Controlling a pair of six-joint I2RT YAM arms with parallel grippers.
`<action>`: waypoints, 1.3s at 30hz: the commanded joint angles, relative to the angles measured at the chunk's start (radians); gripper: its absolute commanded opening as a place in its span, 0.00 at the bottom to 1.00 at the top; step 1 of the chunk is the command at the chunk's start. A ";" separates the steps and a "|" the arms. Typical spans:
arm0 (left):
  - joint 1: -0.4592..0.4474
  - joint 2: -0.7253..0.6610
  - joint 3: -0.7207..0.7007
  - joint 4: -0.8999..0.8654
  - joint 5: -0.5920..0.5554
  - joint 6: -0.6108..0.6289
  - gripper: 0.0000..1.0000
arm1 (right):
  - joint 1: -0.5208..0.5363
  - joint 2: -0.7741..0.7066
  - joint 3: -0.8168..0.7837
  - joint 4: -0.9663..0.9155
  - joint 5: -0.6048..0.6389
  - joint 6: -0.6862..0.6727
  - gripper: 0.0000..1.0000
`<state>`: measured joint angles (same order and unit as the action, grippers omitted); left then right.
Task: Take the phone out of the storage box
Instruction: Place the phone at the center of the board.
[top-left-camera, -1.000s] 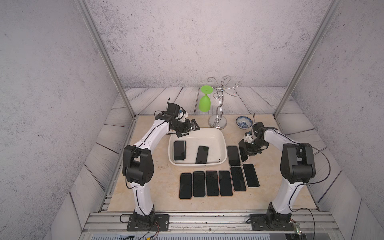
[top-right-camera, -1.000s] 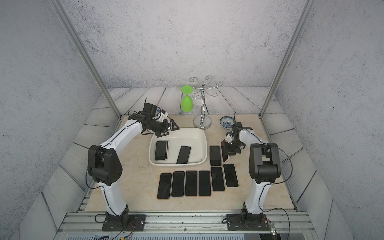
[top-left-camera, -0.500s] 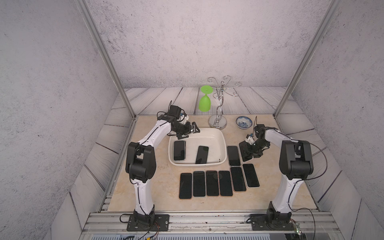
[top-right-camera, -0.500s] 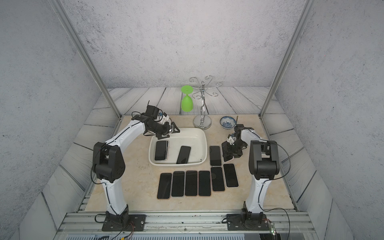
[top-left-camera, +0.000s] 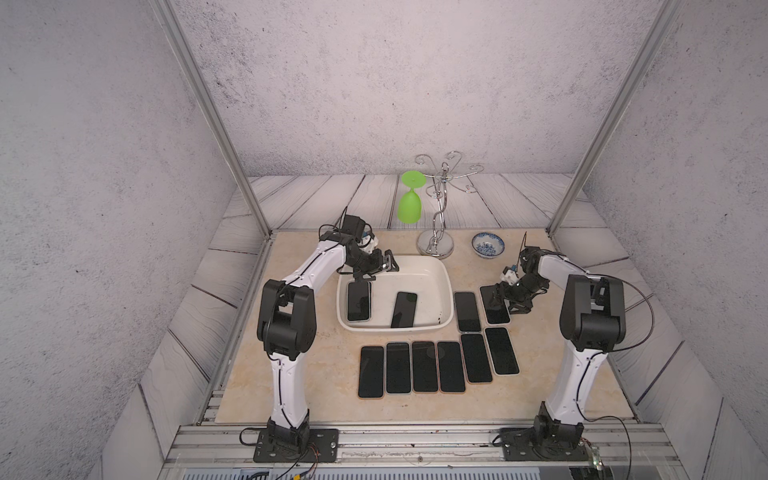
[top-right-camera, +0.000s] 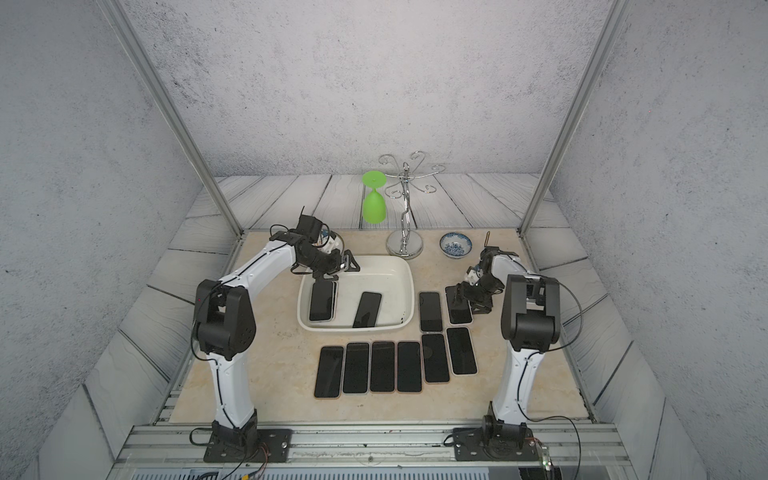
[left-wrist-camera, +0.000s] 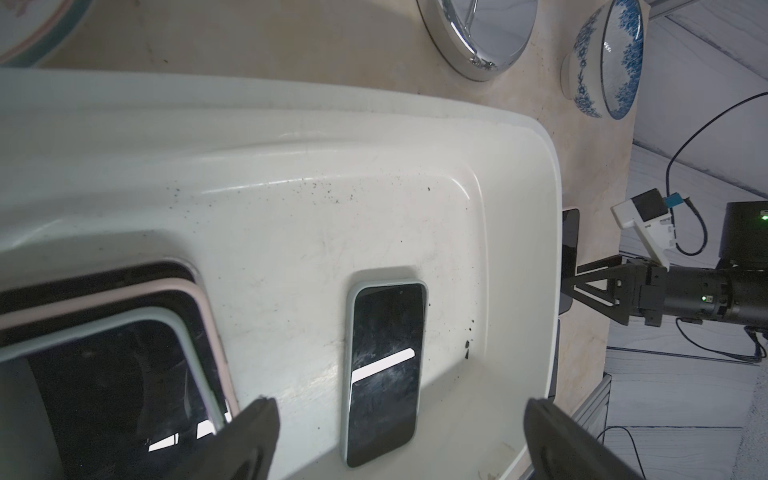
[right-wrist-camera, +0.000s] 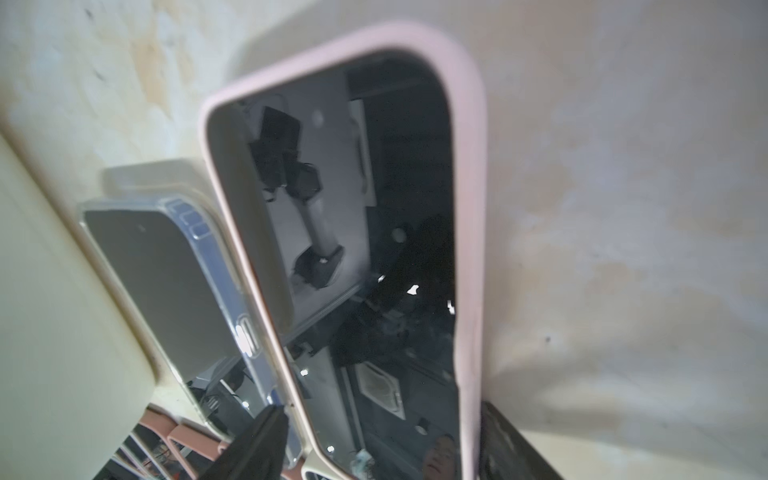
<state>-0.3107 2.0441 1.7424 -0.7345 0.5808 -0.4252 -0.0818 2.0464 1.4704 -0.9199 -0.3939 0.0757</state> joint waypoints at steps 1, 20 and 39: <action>-0.005 0.013 0.023 -0.026 -0.024 0.023 0.98 | -0.026 -0.004 0.031 0.021 -0.006 0.041 0.75; -0.014 0.064 0.039 -0.009 -0.049 0.013 0.98 | -0.024 0.057 -0.042 0.145 -0.186 0.075 0.72; -0.100 0.204 0.246 -0.205 -0.186 0.123 0.98 | 0.009 -0.095 -0.085 0.172 -0.112 0.097 0.76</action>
<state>-0.3710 2.2097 1.9011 -0.8310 0.4641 -0.3698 -0.0784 2.0193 1.3941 -0.7139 -0.5568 0.1596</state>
